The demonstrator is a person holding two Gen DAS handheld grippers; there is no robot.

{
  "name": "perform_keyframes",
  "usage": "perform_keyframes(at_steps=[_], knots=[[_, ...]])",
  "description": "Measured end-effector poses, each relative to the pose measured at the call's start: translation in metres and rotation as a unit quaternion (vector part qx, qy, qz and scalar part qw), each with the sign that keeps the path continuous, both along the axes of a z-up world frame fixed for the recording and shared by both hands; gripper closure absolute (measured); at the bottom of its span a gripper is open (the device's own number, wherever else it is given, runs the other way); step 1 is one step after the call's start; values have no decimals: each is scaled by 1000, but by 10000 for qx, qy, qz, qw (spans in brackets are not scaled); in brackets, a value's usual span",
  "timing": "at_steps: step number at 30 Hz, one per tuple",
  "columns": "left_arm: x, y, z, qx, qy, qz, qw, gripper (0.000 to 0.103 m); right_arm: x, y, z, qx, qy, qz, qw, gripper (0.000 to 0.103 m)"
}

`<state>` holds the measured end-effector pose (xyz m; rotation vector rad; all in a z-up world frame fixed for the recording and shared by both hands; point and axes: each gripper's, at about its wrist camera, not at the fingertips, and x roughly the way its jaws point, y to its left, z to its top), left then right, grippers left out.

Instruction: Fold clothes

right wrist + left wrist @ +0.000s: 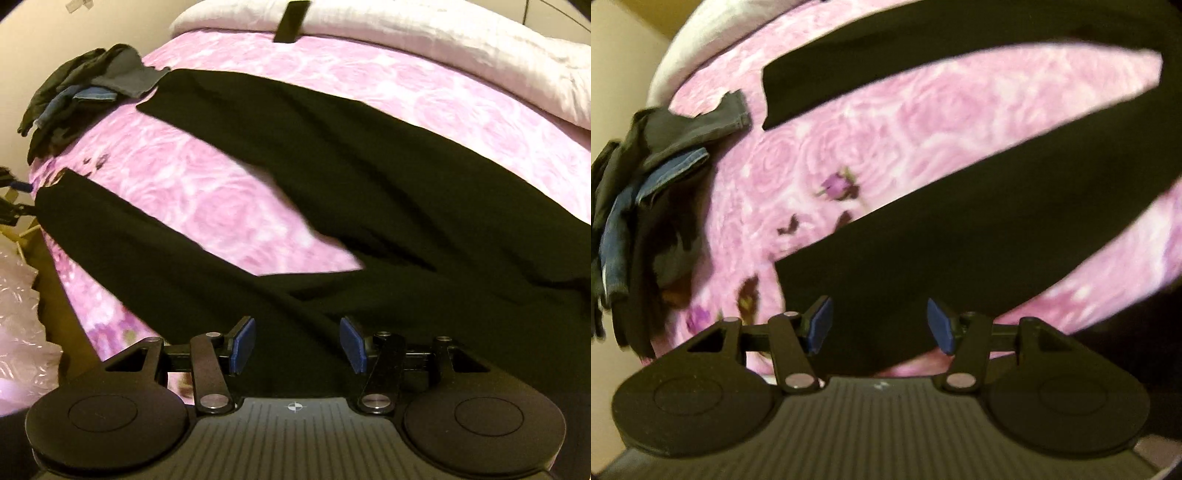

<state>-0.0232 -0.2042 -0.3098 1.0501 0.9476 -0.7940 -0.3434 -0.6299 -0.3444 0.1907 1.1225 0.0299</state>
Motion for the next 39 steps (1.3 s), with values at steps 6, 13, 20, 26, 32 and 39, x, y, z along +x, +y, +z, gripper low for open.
perform_keyframes(at_steps=[6,13,20,26,32,39], knots=[[73,14,-29,34,497,-802,9955,52,17,35,-6,-408,215,-692,9965,48],[144,19,-46,-252,1234,-1476,9810,49,9,76,-39,-368,1029,-2310,9668,48],[160,7,-69,-82,1919,-1986,9611,59,31,101,-46,-876,1175,-1872,9713,48],[158,7,-43,-33,2075,-2208,9530,102,65,108,-50,-1304,989,-950,9819,48],[166,26,38,-924,1693,-1940,9618,101,80,106,-63,-1517,930,-315,9835,48],[137,55,71,-900,1638,-1720,9672,101,64,117,-62,-2005,824,-244,9759,48]])
